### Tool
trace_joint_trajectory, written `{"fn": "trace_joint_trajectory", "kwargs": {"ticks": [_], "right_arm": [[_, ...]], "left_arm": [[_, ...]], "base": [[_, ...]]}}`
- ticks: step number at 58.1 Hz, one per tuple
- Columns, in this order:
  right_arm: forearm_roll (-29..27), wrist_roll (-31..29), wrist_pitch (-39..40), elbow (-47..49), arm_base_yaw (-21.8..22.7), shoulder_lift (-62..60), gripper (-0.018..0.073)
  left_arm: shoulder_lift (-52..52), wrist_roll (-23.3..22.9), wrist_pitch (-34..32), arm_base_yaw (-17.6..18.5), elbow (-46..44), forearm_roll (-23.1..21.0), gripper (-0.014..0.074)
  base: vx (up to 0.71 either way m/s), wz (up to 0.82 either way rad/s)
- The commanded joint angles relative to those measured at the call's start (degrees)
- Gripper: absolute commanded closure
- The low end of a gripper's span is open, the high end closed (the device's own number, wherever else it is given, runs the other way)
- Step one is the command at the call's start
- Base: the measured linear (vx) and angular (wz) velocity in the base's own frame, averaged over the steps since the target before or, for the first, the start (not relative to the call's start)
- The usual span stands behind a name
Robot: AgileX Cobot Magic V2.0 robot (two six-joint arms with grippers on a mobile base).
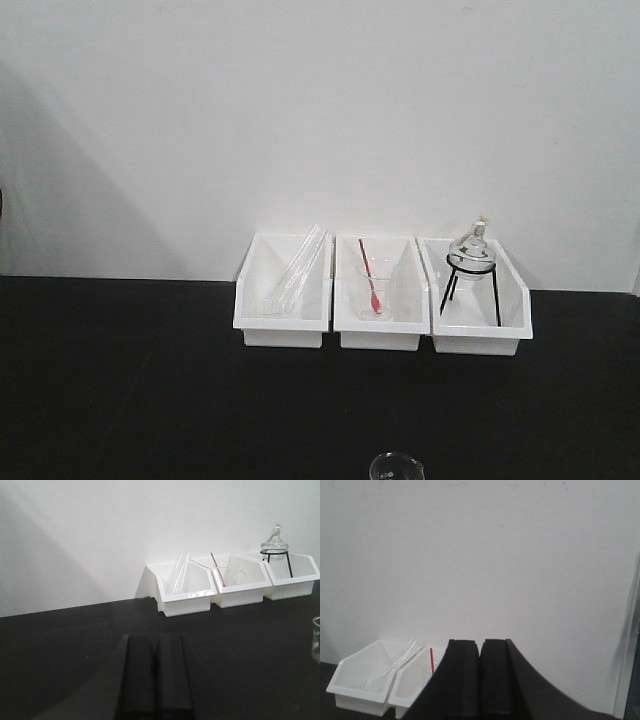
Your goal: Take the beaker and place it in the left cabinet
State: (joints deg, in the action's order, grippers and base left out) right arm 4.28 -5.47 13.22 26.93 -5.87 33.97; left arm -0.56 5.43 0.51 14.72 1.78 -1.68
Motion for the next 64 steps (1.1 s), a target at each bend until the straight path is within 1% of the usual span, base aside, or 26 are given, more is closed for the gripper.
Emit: {"fn": "trace_joint_trajectory", "kwargs": {"ticks": [1, 7, 12, 17, 26, 35, 39, 43, 59, 64], "right_arm": [[0.50, -0.65, 11.25, 4.60, 0.40, 8.85, 0.0565], [0.50, -0.40, 18.97, 5.16, 0.40, 15.23, 0.0565], [0.50, -0.18, 21.17, 5.15, 0.40, 18.82, 0.0564], [0.50, 1.48, 21.46, 5.15, 0.40, 21.16, 0.0560], [0.50, 5.47, 19.54, 5.15, 0.40, 22.21, 0.0540], [0.50, 5.47, 18.98, 5.15, 0.40, 22.21, 0.0472], [0.50, 5.47, 18.98, 5.15, 0.40, 22.21, 0.0423], [0.50, 5.47, 18.94, 5.15, 0.40, 22.21, 0.0349], [0.45, 5.47, 19.50, 5.15, 0.40, 22.21, -0.0030], [0.45, 5.47, 20.32, 5.15, 0.40, 22.21, -0.0101]], "left_arm": [[-1.02, -0.20, -4.82, 0.19, 0.94, -0.42, 0.0595], [-1.02, -0.20, -4.82, 0.19, 0.94, -0.42, 0.0595], [-1.02, -0.20, -4.82, 0.19, 0.94, -0.42, 0.0595], [-1.02, -0.20, -4.82, 0.19, 0.94, -0.42, 0.0595], [-1.02, -0.20, -4.82, 0.19, 0.94, -0.42, 0.0595], [-1.02, -0.20, -4.82, 0.19, 0.94, -0.42, 0.0595], [-1.02, -0.20, -4.82, 0.19, 0.94, -0.42, 0.0595], [-1.02, -0.20, -4.82, 0.19, 0.94, -0.42, 0.0595], [-1.02, -0.20, -4.82, 0.19, 0.94, -0.42, 0.0595], [-1.02, -0.20, -4.82, 0.19, 0.94, -0.42, 0.0595]], "base": [[0.00, 0.00], [0.00, 0.00], [0.00, 0.00], [0.00, 0.00], [0.00, 0.00], [0.00, 0.00], [0.00, 0.00], [0.00, 0.00], [0.00, 0.00], [0.00, 0.00]]}}
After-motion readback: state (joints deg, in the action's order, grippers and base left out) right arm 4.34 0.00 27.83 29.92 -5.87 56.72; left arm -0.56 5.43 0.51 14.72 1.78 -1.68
